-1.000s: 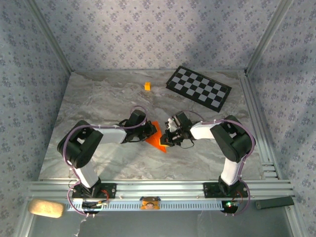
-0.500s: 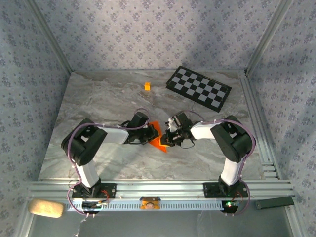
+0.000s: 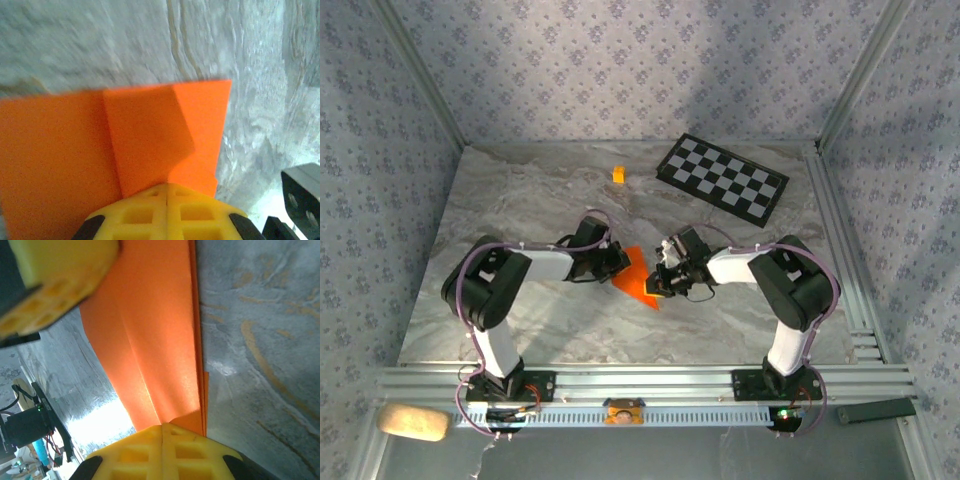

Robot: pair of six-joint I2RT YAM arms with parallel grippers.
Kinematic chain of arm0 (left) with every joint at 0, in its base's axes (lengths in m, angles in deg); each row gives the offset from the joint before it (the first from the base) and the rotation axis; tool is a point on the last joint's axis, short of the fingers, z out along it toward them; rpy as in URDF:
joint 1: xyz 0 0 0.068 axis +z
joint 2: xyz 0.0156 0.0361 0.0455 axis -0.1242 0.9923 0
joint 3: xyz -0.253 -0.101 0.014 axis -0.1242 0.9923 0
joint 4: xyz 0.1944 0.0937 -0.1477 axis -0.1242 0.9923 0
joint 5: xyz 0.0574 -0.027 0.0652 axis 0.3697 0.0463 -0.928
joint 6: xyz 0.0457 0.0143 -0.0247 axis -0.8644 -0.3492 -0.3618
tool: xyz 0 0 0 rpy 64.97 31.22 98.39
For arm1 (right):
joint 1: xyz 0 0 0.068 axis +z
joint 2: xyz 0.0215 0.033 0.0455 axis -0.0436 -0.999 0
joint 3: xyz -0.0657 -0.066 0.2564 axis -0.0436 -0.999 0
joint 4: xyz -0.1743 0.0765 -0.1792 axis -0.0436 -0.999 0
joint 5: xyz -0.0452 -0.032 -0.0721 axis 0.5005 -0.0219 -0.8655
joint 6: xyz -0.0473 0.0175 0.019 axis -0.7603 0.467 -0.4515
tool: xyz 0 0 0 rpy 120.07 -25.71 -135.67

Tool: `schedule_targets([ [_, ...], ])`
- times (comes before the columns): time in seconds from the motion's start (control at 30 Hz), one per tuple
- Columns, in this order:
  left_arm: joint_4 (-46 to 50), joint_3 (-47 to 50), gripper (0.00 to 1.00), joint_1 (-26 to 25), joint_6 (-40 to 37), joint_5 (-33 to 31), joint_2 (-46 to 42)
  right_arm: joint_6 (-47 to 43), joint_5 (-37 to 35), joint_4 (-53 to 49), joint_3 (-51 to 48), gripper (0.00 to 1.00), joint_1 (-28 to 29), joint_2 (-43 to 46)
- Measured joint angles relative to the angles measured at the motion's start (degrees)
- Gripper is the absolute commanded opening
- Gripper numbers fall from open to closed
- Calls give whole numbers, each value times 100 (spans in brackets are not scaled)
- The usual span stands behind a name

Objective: Fold a paper plane with a square sheet of paper (pick it up from the middle)
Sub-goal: Fourth fold the wing at the center of the table.

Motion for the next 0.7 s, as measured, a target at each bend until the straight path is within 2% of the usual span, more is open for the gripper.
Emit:
schedule_targets([
  [0.5,372,-518,5,634,-461,538,380,-59,-4,9,-22,0,0,15],
  [0.7,573,-772,5,780,-638,516,505,-61,-2,7,-22,0,0,15],
])
